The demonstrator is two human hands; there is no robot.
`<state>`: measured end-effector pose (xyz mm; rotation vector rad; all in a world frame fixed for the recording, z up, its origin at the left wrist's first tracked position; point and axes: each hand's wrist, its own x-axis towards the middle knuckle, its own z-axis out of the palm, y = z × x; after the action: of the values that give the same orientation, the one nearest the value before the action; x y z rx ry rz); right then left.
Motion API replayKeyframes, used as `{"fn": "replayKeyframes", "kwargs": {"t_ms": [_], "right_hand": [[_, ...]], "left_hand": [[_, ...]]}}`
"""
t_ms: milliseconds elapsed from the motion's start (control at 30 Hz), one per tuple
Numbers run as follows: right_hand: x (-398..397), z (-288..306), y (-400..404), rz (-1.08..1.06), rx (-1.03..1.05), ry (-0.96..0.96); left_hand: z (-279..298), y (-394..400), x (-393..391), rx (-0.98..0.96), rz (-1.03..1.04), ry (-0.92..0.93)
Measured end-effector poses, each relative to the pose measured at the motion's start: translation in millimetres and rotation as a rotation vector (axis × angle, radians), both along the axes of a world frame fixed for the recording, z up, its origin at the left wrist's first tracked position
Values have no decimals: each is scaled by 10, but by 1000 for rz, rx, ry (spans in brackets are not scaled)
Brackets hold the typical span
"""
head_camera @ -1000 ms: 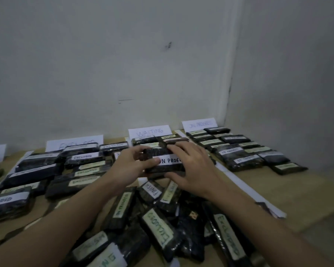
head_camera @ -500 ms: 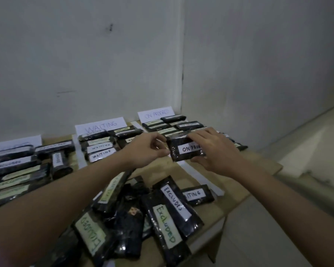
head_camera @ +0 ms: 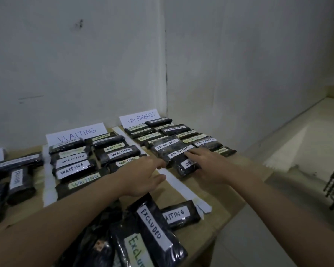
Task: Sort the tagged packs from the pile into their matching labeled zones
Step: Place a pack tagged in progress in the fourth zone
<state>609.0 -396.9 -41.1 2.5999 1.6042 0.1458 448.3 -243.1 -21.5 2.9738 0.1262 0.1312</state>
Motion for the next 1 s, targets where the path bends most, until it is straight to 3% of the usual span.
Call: {"fn": "replayKeyframes", "kwargs": {"t_ms": [233,367,500,600,700,867,1000], "right_hand": [[39,-115,118,-57,-82,82],[-169,-54,134,9,111,121],[-605,24,210,166,398,453],[-919,8,242,194,361,676],[-1048,-21,278,165,380,737],[-1056,163,281,117,469,930],[-1152,536,354,198,619,805]], "left_hand": [[100,97,-82,-16,0,-35],[134,140,-190,-10,3,-66],[180,180,-354,-17,18,-107],[225,211,-509,-33,25,-156],[246,259,-670,-66,59,-172],[249,212,-895,-332,136,-247],[273,114,-999,-585,174,-337]]}}
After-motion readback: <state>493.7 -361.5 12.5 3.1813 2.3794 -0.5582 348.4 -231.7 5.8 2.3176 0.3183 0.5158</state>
